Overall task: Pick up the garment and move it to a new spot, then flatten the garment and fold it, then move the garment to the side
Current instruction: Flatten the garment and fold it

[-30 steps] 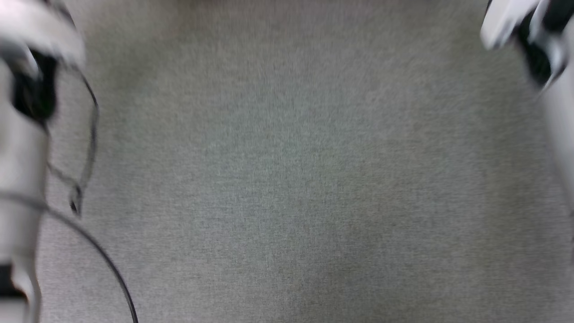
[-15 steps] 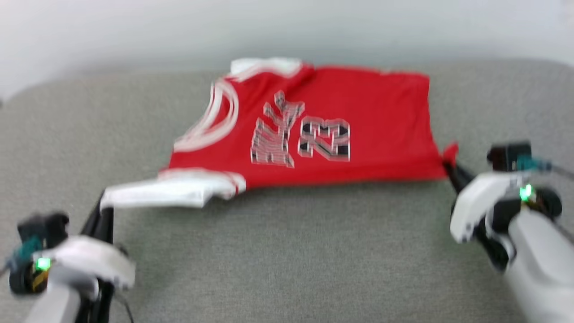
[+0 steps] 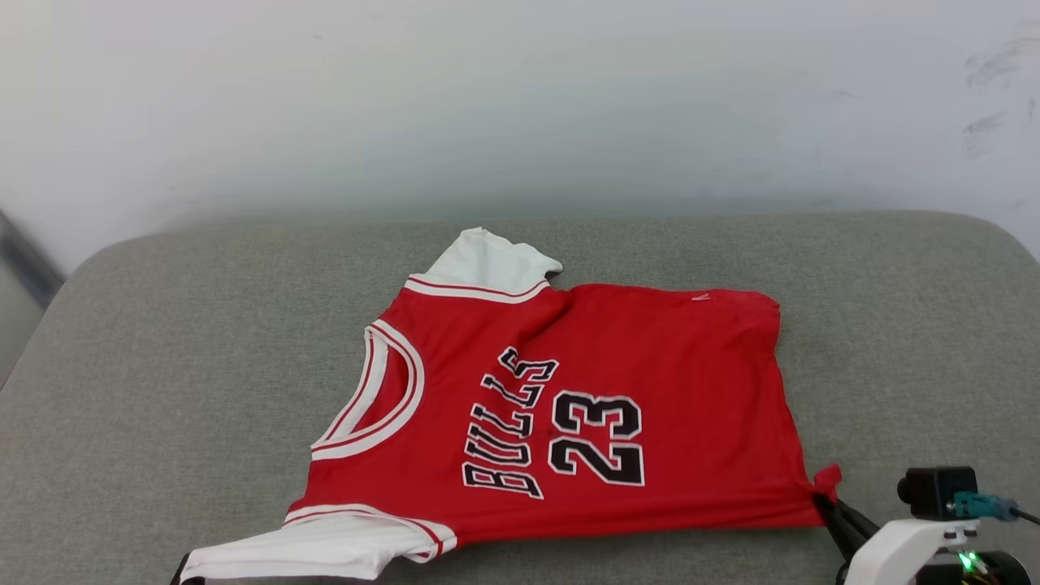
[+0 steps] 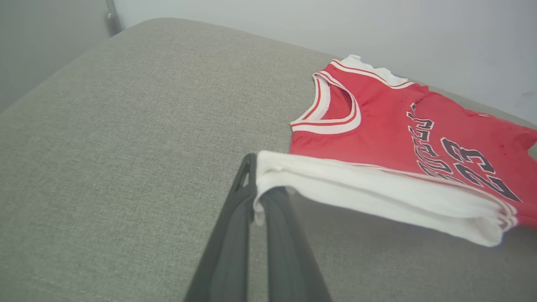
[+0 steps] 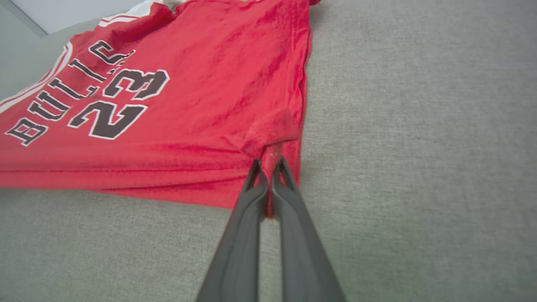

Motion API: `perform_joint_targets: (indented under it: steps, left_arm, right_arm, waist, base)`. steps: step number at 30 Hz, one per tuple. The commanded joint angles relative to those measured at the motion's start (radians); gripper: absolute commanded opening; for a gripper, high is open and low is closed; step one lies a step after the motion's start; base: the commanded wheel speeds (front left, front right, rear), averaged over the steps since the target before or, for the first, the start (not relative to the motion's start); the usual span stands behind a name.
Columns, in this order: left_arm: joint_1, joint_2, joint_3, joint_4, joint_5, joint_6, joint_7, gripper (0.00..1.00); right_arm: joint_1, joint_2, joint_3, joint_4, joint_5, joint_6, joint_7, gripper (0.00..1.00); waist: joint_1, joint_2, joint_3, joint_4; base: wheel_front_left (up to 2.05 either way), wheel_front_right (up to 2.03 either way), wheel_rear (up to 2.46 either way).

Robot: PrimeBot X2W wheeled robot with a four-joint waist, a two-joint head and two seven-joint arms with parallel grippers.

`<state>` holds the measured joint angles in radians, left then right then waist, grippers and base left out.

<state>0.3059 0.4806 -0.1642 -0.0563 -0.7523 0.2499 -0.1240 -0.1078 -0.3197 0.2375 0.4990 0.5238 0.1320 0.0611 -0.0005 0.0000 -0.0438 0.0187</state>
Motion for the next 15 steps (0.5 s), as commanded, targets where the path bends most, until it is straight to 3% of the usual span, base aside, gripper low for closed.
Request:
perform_joint_targets:
  steps: [1,7,15]
  left_arm:
    - [0.023,0.016,0.022,-0.028,-0.002,0.020,0.003,0.00]
    - [-0.013,0.022,-0.004,-0.099,0.005,0.018,0.034,0.00]
    - [-0.242,0.019,-0.079,-0.024,0.027,-0.059,0.088,0.00]
  right_arm:
    - [0.037,-0.001,-0.037,-0.032,-0.015,-0.002,0.014,0.00]
    - [0.091,0.045,-0.127,-0.159,-0.079,-0.002,0.087,0.00]
    - [0.021,0.084,-0.160,-0.236,-0.173,-0.002,0.161,0.00]
  waist:
    - [0.0005,0.0000,-0.002,0.002]
    - [0.0005,0.0000,0.015,0.001]
    - [0.0005,0.0000,0.116,0.004]
  base:
    - [0.00,0.00,0.00]
    - [0.00,0.00,0.00]
    - [0.00,0.00,0.00]
